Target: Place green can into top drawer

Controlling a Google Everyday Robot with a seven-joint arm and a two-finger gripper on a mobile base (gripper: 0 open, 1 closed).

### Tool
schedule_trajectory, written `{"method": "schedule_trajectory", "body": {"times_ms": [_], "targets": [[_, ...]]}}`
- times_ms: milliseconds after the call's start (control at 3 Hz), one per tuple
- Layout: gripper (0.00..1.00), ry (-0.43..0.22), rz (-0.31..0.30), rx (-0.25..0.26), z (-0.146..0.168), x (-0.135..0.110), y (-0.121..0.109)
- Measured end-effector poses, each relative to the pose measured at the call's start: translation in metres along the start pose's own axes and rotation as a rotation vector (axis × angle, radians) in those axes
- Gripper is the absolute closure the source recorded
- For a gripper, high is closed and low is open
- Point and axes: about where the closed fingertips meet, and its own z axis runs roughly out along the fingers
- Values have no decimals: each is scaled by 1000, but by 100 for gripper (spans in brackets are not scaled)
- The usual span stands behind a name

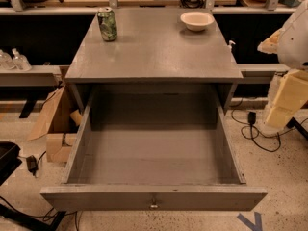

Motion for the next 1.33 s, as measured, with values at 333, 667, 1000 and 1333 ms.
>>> {"method": "schedule_trajectory", "body": {"times_ms": [333, 667, 1000, 1333], "targets": [[0, 0, 0, 0, 0, 0, 0], [0, -86, -29, 23, 15, -23, -26], [0, -287, -5, 75, 37, -68, -79], [0, -601, 28, 140, 59, -130, -137]]}}
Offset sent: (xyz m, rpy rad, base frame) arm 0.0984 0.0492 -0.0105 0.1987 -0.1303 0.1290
